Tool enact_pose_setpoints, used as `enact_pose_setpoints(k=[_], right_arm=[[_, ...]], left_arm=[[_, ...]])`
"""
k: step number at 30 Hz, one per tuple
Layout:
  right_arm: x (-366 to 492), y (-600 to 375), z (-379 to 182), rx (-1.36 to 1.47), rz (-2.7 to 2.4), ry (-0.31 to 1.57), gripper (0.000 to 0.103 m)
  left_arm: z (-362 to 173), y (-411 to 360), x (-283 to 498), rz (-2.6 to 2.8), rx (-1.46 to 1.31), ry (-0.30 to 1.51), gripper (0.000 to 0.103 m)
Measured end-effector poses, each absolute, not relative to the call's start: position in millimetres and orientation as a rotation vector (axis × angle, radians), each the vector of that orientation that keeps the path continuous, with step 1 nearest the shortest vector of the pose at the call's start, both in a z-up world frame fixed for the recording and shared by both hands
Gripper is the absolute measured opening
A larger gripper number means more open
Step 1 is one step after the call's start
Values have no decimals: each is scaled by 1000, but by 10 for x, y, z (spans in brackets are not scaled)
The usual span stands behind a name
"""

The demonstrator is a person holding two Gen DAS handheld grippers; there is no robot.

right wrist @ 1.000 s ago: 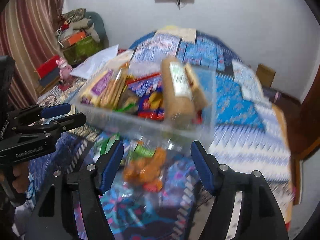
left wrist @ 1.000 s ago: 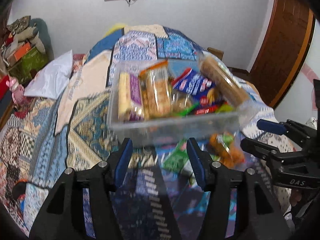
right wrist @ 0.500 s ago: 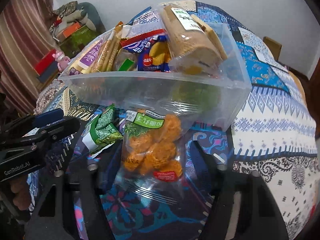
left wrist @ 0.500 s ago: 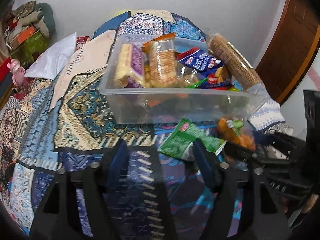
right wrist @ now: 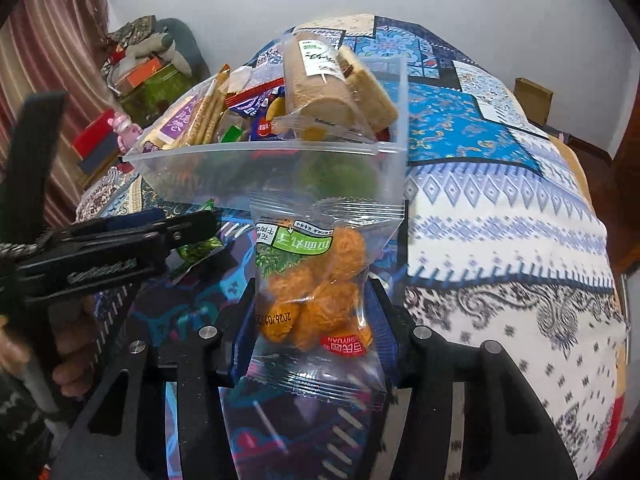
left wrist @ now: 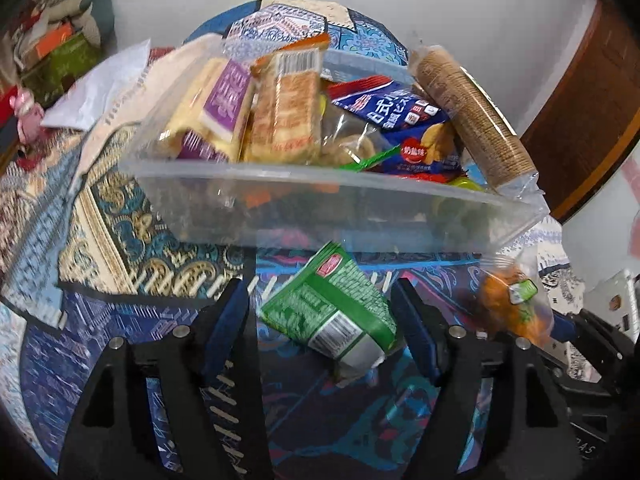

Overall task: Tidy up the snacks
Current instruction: 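Grasp the orange puffs bag with the right gripper while the left grasps the green bag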

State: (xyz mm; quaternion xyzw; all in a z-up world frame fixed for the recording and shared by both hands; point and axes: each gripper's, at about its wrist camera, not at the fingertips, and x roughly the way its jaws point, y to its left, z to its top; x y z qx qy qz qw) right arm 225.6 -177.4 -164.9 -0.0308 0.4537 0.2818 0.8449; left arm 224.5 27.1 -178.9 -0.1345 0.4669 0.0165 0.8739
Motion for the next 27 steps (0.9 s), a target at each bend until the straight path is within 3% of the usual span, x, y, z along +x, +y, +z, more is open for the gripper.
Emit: enact_pose_setpoints(k=[5,12,15,27], right_arm=[[2159,-1791,-1622,-55,614,945,47],[2115,-1739,-1546,-59,625,920,47],[2115,-1753,-1512,-61,615,909,47],[2172,-1730,-1220,-60,609,835,47]], left_arm=[[-1806,287,2105,13,-281,968,74],[-1816,123,2143,-29,-213,977,63],[-1835,45,2203,-46,-185,980,48],[-1500,191,1985,-73,-174,887,40]])
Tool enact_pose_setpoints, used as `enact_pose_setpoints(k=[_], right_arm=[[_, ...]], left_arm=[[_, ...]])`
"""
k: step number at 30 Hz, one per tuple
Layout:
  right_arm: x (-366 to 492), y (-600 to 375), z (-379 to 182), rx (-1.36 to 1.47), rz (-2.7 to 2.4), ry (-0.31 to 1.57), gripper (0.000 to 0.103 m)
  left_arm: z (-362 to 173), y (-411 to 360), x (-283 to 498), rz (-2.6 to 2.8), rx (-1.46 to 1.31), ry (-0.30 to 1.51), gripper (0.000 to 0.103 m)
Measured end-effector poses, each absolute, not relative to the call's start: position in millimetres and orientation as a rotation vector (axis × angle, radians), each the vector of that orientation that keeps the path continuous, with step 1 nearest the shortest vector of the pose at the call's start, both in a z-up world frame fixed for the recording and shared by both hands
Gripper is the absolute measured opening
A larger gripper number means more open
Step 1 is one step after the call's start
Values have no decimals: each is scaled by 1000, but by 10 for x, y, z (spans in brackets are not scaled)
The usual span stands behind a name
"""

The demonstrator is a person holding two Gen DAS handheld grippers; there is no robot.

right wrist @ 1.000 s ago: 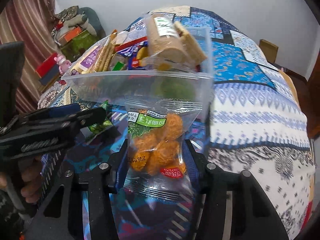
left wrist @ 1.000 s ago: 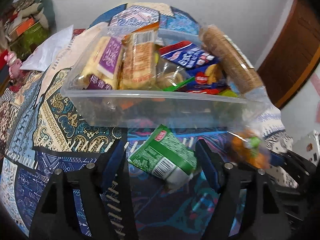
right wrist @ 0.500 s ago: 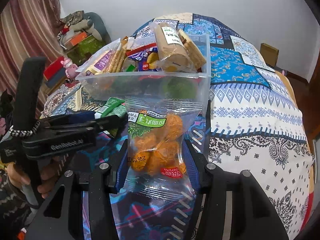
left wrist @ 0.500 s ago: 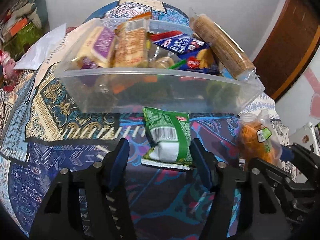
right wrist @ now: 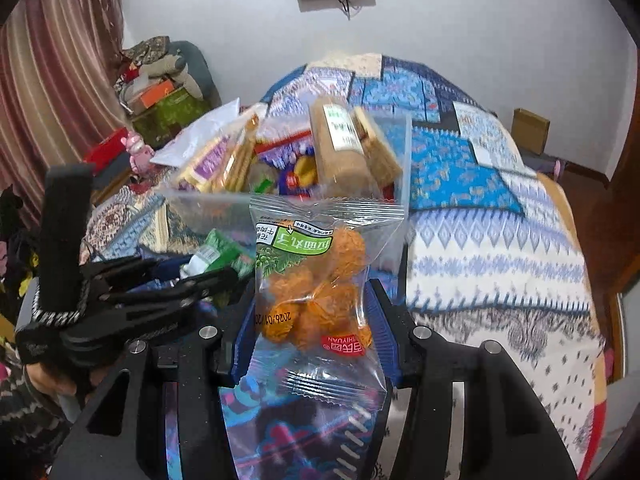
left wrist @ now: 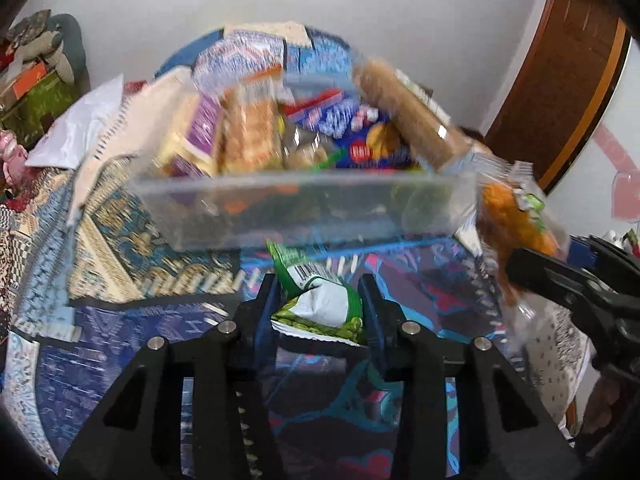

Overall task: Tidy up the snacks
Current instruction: 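Grasp the orange puffs bag with the right gripper while the left grasps the green bag, then lower the puffs bag and green bag into the clear box with both grippers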

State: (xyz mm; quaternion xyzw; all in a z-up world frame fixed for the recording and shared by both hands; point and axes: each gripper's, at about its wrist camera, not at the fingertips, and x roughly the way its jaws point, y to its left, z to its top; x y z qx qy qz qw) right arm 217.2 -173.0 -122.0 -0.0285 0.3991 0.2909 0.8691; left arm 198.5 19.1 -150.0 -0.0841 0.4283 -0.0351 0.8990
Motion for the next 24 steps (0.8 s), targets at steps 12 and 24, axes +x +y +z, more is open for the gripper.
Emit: enact_pose_setpoints(k=[12,24], right_arm=[[2443,-1406,-809,-51,654,717,47],[2798,-910,-825,-125,677,706,47]], left_arm=[[-915,584,2057,-26,-185,724,40],[-822,856,2579,-9,-214,681,40]])
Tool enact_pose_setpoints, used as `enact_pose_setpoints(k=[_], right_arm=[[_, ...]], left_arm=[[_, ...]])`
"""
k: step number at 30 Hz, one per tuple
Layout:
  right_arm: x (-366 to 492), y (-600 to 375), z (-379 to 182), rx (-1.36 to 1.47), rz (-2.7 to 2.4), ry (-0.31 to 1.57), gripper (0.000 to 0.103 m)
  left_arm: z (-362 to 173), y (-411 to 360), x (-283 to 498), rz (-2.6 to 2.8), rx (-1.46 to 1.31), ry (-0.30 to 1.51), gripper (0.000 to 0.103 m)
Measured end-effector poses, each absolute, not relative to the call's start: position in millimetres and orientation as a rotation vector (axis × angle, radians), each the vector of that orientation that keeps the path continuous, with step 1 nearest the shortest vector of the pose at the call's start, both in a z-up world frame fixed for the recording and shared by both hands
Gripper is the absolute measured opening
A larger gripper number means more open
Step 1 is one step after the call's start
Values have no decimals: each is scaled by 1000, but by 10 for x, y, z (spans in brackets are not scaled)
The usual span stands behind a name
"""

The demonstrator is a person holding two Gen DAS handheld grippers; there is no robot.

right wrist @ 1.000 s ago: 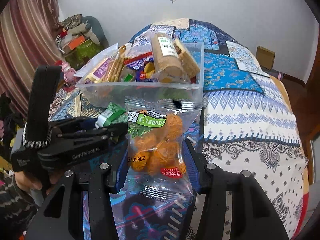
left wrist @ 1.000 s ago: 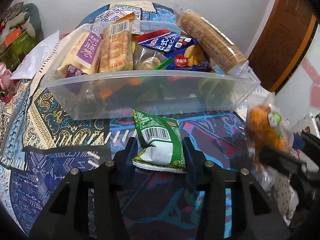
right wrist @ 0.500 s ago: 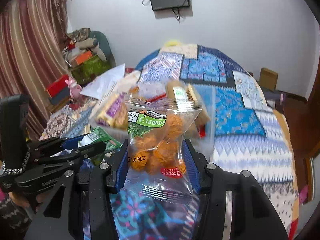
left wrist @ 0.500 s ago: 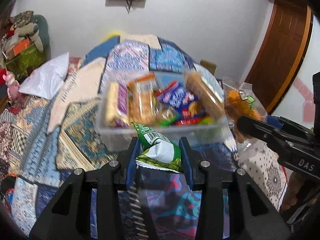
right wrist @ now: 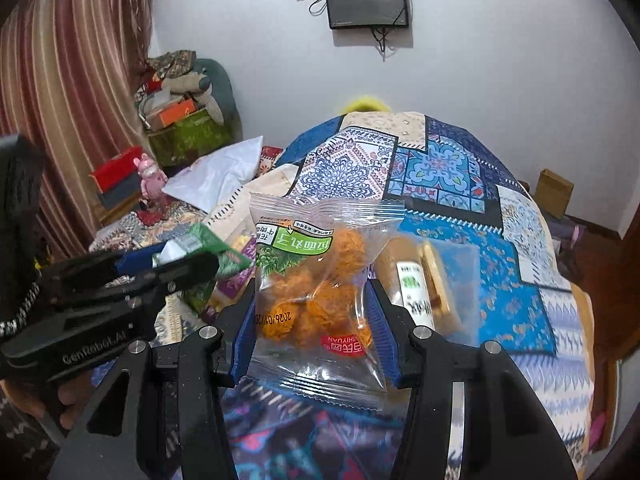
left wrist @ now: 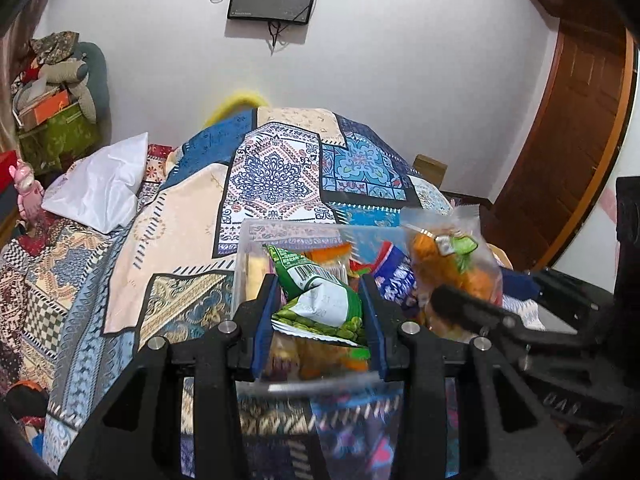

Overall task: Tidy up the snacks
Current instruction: 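Lower the puffs bag and green bag into the clear box with both grippers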

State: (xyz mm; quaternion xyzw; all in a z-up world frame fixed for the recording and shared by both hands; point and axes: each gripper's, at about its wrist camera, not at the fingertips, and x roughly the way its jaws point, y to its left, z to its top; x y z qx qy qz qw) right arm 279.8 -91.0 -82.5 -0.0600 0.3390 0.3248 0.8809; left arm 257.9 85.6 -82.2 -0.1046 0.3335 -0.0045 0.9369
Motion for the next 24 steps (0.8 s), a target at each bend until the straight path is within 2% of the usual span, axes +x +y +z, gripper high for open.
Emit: enact_pose_setpoints(k=[10,18,24], right_arm=[[2991,-770,-1013,-132,681,768,48],[2980,-735,-1170,-155,694,820,49],[2922,-789,-1033,-150,687,795,55]], left_arm=[[-1116,847,2784,-21,-204,744,41],[-1206,880,2755,6,-182,786,56],[-1041,893,2621,-13,-206,750,56]])
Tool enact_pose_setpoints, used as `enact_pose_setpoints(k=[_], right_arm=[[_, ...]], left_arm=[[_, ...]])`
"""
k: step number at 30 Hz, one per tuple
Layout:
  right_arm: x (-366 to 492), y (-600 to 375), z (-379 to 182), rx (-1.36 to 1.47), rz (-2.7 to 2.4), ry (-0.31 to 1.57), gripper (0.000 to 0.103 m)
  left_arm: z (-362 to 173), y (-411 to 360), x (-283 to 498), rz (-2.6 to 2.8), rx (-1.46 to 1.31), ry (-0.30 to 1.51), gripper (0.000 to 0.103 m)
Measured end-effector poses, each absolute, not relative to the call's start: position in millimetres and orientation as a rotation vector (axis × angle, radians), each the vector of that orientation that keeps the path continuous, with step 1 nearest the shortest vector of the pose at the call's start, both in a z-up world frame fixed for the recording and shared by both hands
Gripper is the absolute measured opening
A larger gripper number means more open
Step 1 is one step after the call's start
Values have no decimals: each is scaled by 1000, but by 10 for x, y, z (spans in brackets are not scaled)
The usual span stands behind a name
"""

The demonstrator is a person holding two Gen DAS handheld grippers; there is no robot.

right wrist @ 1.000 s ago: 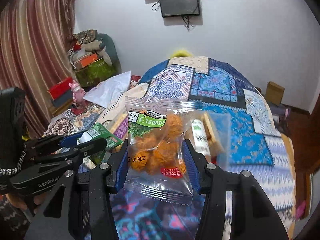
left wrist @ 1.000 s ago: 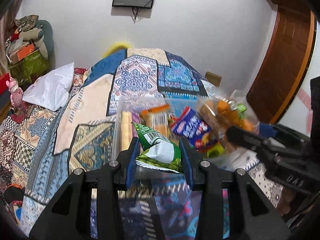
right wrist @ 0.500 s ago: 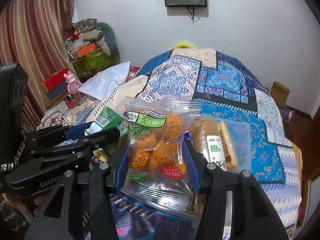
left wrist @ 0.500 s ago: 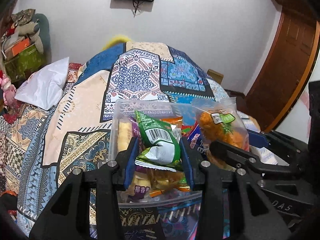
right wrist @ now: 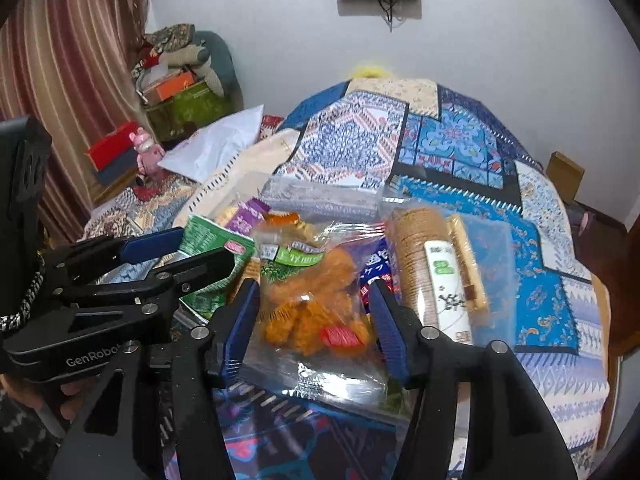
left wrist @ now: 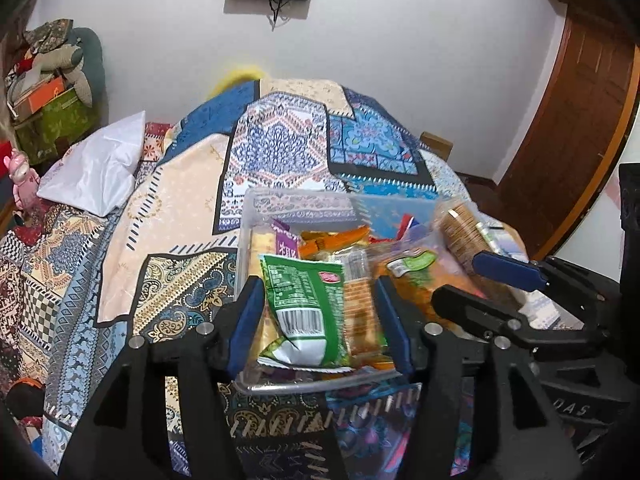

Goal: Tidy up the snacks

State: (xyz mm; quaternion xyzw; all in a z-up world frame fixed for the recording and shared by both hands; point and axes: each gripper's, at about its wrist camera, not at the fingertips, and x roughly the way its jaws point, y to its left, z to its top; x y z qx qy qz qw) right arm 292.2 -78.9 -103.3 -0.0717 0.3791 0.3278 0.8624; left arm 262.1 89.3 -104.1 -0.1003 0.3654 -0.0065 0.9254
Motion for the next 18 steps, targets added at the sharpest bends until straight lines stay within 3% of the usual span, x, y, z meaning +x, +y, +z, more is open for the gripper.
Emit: enact_pose_setpoints(k=[14,18], right_arm=[[2404,-1383,-202,-29,687,608,56],[2165,-1562,24,-2,695,543,56]], left_arm=[[-140,659,1707,-12,-140,500,56],[107,532,1391,-16,-112,416,68]])
